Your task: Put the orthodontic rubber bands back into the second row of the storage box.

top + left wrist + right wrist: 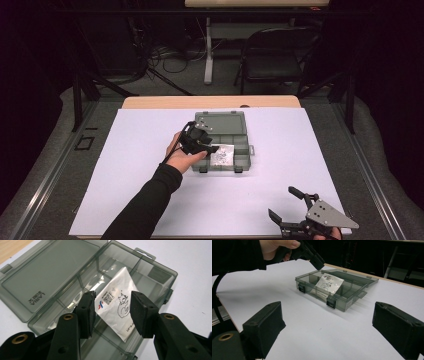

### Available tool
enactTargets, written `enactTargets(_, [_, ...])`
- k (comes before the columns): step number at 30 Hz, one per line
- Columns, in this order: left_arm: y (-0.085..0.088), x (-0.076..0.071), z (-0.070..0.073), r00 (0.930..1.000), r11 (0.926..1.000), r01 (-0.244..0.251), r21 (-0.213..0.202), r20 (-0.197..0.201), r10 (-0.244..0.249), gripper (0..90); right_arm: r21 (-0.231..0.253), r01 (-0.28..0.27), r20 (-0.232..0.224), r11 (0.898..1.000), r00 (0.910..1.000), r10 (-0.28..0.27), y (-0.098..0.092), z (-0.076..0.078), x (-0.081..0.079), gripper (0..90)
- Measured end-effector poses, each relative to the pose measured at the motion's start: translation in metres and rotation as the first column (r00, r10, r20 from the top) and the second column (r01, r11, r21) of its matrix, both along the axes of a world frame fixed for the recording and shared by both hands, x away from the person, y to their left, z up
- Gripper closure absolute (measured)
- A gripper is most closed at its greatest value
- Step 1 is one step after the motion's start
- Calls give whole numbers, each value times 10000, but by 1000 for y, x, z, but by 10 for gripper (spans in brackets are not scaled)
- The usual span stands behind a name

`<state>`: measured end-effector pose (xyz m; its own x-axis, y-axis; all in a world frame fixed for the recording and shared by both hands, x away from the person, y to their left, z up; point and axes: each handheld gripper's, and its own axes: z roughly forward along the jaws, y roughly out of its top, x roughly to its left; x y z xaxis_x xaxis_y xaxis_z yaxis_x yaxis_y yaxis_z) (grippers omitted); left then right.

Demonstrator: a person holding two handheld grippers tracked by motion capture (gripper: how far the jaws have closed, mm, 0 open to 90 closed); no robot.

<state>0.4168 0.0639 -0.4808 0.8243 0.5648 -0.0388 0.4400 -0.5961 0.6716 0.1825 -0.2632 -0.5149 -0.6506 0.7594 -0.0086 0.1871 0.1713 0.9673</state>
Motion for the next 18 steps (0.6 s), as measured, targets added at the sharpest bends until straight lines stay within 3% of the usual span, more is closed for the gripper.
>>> enactTargets(8, [7, -1, 6, 9985, 9982, -553, -248, 32, 554, 553, 17, 1, 19, 10000, 10000, -1, 0, 0, 0, 91])
enactTargets(13, [11, -3, 10, 9973, 9954, -735, -622, -21, 735, 549, 40, -2, 44, 10000, 10000, 2, 0, 0, 0, 91])
enactTargets(15, [14, -5, 14, 9957, 9910, -923, -973, 29, 930, 545, 147, 44, 129, 9999, 9999, -46, 1, -1, 1, 92])
enactTargets(18, [17, -7, 18, 9965, 9891, -824, -1221, 5, 830, 532, 3, 9, 27, 10000, 10000, -9, 0, 0, 0, 91])
